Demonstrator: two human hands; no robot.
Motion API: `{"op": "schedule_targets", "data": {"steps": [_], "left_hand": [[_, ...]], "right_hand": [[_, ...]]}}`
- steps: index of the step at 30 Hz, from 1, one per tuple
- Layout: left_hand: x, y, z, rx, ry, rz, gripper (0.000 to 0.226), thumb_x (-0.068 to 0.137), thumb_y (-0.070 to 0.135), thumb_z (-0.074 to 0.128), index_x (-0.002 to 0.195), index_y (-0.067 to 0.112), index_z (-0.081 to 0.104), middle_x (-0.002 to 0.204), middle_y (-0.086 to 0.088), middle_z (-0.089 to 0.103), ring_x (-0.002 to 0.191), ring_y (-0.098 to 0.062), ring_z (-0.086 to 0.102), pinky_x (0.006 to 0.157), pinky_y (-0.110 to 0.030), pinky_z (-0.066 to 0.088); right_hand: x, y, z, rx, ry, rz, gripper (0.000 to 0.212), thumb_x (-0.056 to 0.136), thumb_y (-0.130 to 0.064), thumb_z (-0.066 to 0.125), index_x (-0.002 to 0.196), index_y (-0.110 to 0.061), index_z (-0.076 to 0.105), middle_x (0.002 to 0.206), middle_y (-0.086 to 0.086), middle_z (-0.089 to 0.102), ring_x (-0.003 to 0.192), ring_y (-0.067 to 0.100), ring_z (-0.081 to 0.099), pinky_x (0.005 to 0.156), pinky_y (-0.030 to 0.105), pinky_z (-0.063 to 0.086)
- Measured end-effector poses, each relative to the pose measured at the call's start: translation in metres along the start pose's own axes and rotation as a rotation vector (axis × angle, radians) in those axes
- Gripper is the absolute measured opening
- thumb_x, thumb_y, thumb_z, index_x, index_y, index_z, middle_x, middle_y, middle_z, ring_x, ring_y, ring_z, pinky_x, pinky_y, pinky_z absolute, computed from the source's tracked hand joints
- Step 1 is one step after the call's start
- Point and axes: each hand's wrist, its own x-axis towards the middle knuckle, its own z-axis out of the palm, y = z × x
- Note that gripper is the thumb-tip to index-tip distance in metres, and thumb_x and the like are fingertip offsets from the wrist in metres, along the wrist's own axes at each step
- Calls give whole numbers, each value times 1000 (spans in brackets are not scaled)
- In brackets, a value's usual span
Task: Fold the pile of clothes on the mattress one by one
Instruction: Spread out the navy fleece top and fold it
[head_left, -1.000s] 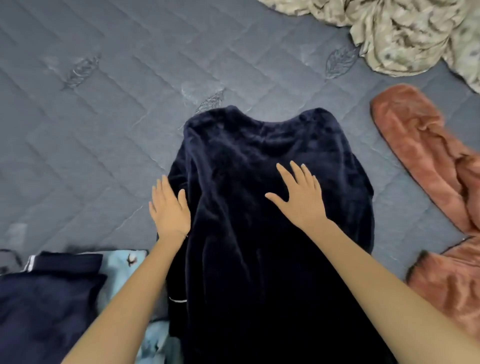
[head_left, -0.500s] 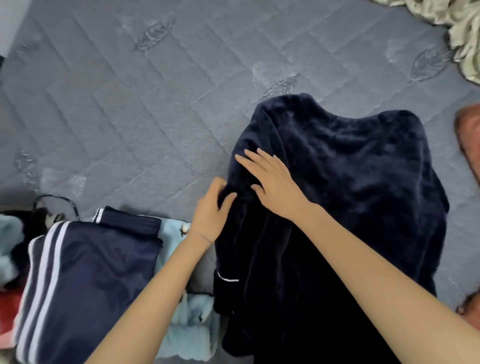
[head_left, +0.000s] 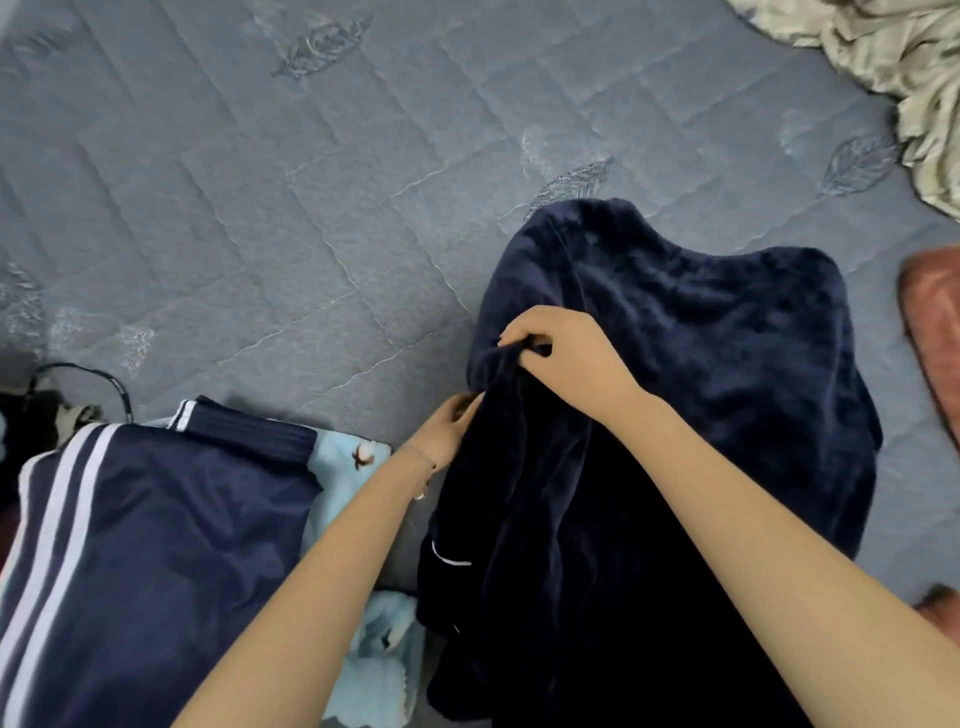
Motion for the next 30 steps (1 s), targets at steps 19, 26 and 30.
{"op": "schedule_targets", "data": {"steps": [19,26,30], "left_hand": [[-55,80,-58,376,136,585,11,94,13,58,84,12,62,70,8,56,69,-1,50,68,-18,42],[-69,78,-83,462,-47,369,16,87,21,69,86,5,64,73,4,63,70,-5,57,68,-29,48],[-64,55,-97,603,-277,73,30,85,21,71,112,10,66,105,0,71,99,-13,66,86,-20,52]], "right_hand": [[3,-38,8,104,34,-107,66,83,4,51,144,-20,42,146,-10,42,143,15,27,118,27,17],[23,-62,-5,-10,27,-117,16,83,-7,64,91,-17,73,90,-9,68,89,8,61,88,31,47],[24,-65,-13,68,73,-22,19,84,-3,63,90,-18,73,91,-8,68,89,4,60,86,16,43]]}}
